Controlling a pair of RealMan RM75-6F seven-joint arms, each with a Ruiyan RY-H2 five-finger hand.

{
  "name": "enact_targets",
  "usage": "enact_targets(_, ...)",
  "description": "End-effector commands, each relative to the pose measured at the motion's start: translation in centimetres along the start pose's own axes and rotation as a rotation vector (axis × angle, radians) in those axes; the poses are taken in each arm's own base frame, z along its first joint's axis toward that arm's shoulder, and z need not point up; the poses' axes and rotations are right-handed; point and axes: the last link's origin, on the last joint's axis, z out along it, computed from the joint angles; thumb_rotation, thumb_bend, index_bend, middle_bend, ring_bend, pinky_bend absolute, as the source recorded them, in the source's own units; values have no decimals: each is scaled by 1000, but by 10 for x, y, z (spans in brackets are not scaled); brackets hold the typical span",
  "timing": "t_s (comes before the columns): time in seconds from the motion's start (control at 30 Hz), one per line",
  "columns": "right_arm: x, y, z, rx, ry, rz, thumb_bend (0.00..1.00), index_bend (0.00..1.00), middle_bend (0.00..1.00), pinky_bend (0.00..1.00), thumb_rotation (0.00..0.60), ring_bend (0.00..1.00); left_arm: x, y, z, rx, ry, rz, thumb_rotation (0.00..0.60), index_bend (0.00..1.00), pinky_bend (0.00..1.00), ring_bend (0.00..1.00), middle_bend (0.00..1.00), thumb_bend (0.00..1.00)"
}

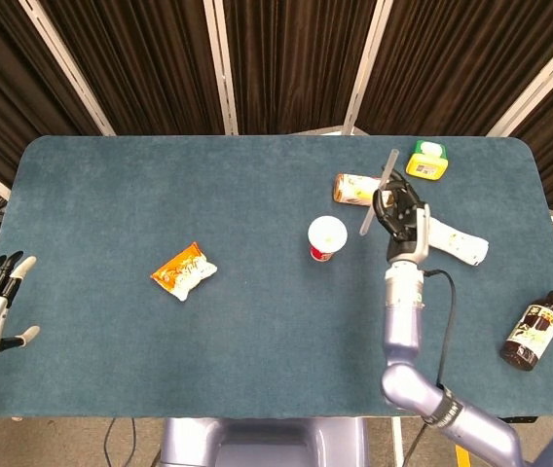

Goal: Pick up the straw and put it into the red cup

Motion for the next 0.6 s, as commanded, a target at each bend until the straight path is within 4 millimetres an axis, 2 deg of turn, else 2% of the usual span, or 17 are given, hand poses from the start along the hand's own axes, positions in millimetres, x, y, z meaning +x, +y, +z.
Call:
enact_targets(0.03, -12, 13, 4, -8, -14, 31, 350, 645, 256, 0, 600, 0, 0, 0, 0, 0, -2, -2, 600, 0, 0, 0, 0, 79)
enact_targets(0.33, -27, 47, 11, -27, -30, -14, 336, 660, 257, 0, 600, 0, 1, 0, 1, -1, -6, -1, 600, 0, 0, 0, 0, 78)
enact_targets(0.6, -34, 65, 18, -44, -31, -51, 337, 662, 257, 0, 600, 0, 1, 0, 1, 0, -7, 2, 600, 0, 0, 0, 0, 78)
